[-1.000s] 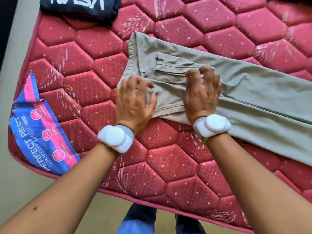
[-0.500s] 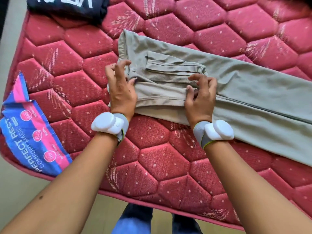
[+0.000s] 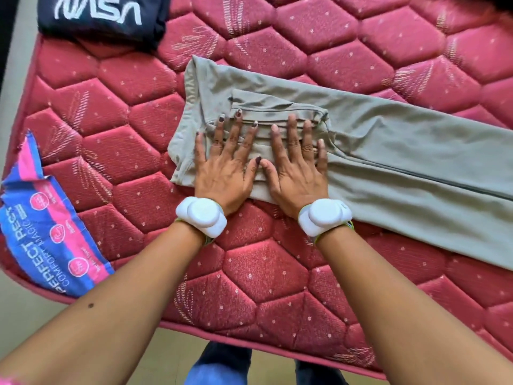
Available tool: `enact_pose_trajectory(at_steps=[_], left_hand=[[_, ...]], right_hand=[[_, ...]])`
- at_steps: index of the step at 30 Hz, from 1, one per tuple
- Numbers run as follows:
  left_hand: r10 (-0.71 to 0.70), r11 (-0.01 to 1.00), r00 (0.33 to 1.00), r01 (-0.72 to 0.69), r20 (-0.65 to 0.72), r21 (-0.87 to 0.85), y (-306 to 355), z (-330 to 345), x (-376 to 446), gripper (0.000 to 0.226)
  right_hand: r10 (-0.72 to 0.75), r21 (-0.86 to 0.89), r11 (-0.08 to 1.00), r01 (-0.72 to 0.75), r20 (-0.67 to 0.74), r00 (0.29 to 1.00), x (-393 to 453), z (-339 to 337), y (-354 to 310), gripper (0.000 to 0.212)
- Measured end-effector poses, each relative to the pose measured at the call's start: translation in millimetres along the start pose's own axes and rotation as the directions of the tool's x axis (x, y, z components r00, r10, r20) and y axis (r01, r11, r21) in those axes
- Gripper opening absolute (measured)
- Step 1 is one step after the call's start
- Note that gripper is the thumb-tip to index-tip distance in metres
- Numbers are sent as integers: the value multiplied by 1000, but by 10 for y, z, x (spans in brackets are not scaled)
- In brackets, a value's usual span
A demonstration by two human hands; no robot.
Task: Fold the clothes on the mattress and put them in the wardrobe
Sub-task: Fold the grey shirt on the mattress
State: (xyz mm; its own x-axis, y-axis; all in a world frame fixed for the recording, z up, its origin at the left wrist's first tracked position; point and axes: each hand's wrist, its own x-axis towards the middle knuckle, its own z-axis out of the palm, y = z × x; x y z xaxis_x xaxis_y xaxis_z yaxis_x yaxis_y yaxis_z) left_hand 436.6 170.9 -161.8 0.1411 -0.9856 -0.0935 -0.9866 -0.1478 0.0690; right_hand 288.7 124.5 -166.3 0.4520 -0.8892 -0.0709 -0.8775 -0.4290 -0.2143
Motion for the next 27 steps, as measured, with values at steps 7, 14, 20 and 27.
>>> enact_pose_trajectory(at_steps=[7, 14, 20, 27], left_hand=[[133, 986, 988, -140, -78, -91, 926, -287, 47, 65], [131, 989, 989, -126, 68, -72, 2052, 74, 173, 68], [279, 958, 960, -276, 37, -79, 2846, 135, 168, 67], [313, 946, 950, -311, 10, -93, 3623, 280, 134, 65]], right_hand=[[159, 154, 980, -129, -202, 966, -343, -355, 787, 55], [322, -65, 945, -321, 20, 946, -1128, -478, 2365, 69], [544, -51, 838, -543, 28, 838, -1440, -665, 3269, 76], [866, 184, 499, -847, -83, 492, -1165, -866, 3444, 79]])
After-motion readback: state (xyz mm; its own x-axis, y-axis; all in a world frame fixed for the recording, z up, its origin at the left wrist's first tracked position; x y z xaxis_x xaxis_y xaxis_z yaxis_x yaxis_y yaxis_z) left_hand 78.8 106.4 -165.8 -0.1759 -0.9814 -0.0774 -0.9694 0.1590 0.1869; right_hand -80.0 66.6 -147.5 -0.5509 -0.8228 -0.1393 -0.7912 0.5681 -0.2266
